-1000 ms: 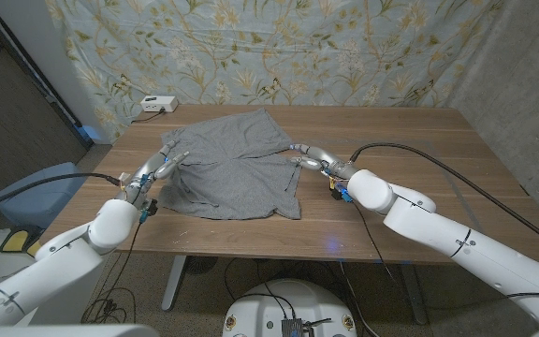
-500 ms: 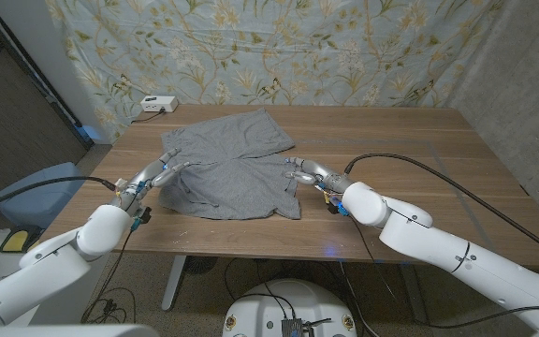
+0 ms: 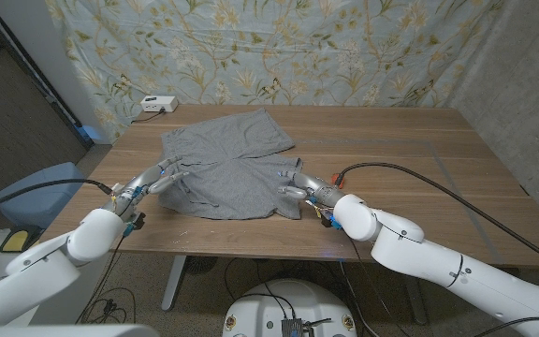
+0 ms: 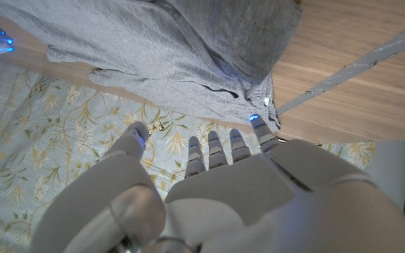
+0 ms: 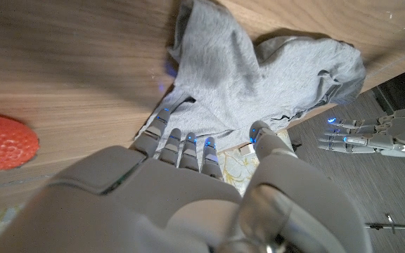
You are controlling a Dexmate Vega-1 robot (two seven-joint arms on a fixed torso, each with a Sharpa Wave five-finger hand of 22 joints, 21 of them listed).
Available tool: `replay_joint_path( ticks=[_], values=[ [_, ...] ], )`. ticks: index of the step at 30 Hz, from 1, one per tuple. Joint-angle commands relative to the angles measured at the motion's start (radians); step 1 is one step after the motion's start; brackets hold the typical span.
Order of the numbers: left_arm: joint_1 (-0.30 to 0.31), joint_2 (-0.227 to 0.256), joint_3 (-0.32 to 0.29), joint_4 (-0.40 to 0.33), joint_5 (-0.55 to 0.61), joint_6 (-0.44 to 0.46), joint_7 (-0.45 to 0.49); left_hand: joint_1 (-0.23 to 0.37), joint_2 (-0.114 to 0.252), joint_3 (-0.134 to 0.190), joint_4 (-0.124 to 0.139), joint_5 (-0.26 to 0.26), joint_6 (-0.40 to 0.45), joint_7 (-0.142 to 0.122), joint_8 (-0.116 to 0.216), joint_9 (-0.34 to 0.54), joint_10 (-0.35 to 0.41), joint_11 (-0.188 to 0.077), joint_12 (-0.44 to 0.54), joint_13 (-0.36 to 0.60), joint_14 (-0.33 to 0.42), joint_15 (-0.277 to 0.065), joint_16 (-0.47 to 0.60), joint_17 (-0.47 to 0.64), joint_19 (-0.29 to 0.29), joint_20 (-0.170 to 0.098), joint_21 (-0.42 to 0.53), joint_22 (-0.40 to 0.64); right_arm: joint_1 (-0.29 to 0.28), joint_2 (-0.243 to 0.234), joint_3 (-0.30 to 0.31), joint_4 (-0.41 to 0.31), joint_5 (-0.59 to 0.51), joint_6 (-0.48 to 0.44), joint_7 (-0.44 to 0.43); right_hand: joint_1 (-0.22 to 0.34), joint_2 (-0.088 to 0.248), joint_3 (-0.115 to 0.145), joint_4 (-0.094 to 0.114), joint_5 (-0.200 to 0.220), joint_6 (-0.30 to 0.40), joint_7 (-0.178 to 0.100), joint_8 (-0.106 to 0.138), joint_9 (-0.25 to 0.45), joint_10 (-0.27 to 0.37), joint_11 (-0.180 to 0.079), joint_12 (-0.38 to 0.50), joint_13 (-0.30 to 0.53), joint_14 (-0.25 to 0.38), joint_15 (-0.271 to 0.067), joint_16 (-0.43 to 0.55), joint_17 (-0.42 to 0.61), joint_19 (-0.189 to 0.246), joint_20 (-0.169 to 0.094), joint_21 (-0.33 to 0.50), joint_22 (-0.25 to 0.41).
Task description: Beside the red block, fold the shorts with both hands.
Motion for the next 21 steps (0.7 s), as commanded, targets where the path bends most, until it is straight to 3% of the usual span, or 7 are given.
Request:
replay_joint_path(
  ticks=[1,8,12,13,16,21],
  values=[
    [0.043,0.005,-0.042,-0.016,0.068,0.024,-0.045,0.019,-0.011,0.001,-0.015,-0.001,0.014,-0.001,0.005,0.004,0.013,-0.005,0.003,0.005,0.005,0.003,-0.002,0.0,0.01,0.001,-0.007,0.002,0.007,0.011,-0.088,-0.035,-0.151,-0.094,0.021,0.049,-0.009,0.023,-0.029,0.001,0.024,-0.002,0.003,0.002,0.006,-0.009,-0.001,0.002,0.008,-0.016,-0.006,-0.004,0.011,-0.016,0.004,0.003],
    [0.047,-0.01,-0.054,-0.015,0.084,0.029,-0.066,0.028,-0.019,0.0,-0.027,-0.001,0.015,0.001,0.003,0.004,0.012,-0.004,0.0,0.005,0.005,0.005,-0.002,0.0,0.011,0.002,-0.01,0.002,0.021,0.026,-0.168,-0.03,-0.309,-0.146,0.046,0.114,-0.027,0.038,-0.075,-0.001,0.062,-0.001,0.011,0.002,0.038,-0.014,0.007,0.001,0.044,-0.033,-0.005,-0.009,0.049,-0.025,0.013,0.002],
    [0.051,-0.01,-0.063,-0.012,0.099,0.024,-0.078,0.032,-0.022,0.0,-0.032,-0.002,0.015,0.001,0.001,0.004,0.012,-0.005,-0.001,0.005,0.004,0.005,-0.003,0.0,0.011,0.001,-0.012,0.002,0.025,0.037,-0.197,-0.013,-0.383,-0.143,0.062,0.151,-0.066,0.023,-0.095,0.001,0.099,0.002,0.018,0.002,0.079,-0.013,0.018,0.002,0.088,-0.045,0.001,-0.011,0.084,-0.025,0.02,0.002],
    [0.053,-0.009,-0.066,-0.014,0.102,0.026,-0.082,0.032,-0.023,-0.001,-0.033,-0.002,0.015,0.001,0.0,0.004,0.012,-0.006,-0.002,0.005,0.003,0.005,-0.004,0.0,0.011,0.001,-0.013,0.002,0.025,0.04,-0.202,-0.008,-0.4,-0.143,0.065,0.166,-0.09,0.011,-0.1,0.004,0.109,0.003,0.018,0.001,0.101,-0.013,0.024,0.002,0.11,-0.046,0.003,-0.011,0.095,-0.022,0.021,0.002],
    [0.059,-0.005,-0.076,-0.012,0.117,0.015,-0.093,0.038,-0.041,-0.007,-0.045,-0.002,0.014,-0.001,-0.003,0.004,0.006,0.0,-0.006,0.005,-0.003,0.005,-0.006,0.001,0.005,0.001,-0.019,0.002,0.02,0.049,-0.216,0.006,-0.464,-0.143,0.063,0.209,-0.119,-0.001,-0.104,0.017,0.136,0.002,0.021,0.002,0.148,-0.023,0.038,0.003,0.153,-0.056,0.011,-0.009,0.123,-0.025,0.025,0.003],
    [0.079,0.006,-0.092,-0.034,0.178,0.045,-0.101,0.047,-0.069,-0.016,-0.062,-0.001,0.012,-0.008,-0.006,0.004,0.003,0.003,-0.01,0.006,-0.012,0.011,-0.008,0.001,-0.005,0.007,-0.03,0.001,0.001,0.073,-0.221,0.045,-0.558,-0.13,0.032,0.324,-0.128,0.0,-0.108,0.039,0.203,-0.016,0.032,0.001,0.22,-0.043,0.055,0.005,0.244,-0.097,0.037,0.003,0.184,-0.042,0.037,0.004]
  ],
)
